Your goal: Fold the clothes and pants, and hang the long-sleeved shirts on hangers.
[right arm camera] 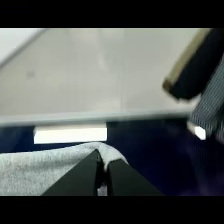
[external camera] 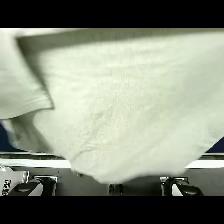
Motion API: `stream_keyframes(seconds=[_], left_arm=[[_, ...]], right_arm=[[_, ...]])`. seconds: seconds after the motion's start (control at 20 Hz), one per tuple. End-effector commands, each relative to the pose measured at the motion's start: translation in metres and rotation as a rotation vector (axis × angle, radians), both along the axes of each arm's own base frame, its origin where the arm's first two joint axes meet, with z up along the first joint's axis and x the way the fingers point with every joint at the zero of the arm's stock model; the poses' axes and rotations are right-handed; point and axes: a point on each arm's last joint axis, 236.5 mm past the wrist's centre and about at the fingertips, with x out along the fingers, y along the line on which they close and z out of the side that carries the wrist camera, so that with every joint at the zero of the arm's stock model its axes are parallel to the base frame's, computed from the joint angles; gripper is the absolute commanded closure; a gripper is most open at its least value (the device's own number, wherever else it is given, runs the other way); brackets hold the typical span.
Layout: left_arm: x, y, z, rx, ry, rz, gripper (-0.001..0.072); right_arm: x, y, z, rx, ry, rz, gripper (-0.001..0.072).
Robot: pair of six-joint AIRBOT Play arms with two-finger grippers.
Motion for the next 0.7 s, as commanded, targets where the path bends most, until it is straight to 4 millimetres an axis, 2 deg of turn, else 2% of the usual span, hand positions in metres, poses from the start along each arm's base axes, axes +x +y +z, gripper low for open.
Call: stream_keyframes(seconds=[0.0,0.2,0.35,0.45,0.5,0.55,0.65], left_arm=[[0.073,-0.012,-0.098,0.005,0.244,-0.086,0.0687],[0.173,-0.020,-0.249,0.014,0.507,-0.134,0.0687],[0.224,-0.036,-0.361,0.015,0.658,-0.153,0.0687],[0.239,-0.048,-0.424,0.006,0.740,-0.159,0.0686],[0.242,-0.052,-0.448,0.006,0.773,-0.162,0.0687],[0.243,-0.056,-0.467,0.007,0.799,-0.164,0.0687],[0.244,-0.060,-0.492,0.009,0.832,-0.166,0.0687]], right_arm=[[0.071,-0.012,-0.112,0.031,0.398,0.018,0.0680],[0.165,-0.020,-0.267,0.135,0.742,0.047,0.0680],[0.222,-0.021,-0.379,0.239,0.874,0.040,0.0680],[0.249,-0.022,-0.437,0.292,0.910,0.023,0.0680],[0.258,-0.021,-0.458,0.321,0.921,0.019,0.0680],[0.266,-0.018,-0.475,0.356,0.925,0.018,0.0680],[0.277,-0.013,-0.496,0.416,0.920,0.014,0.0680]])
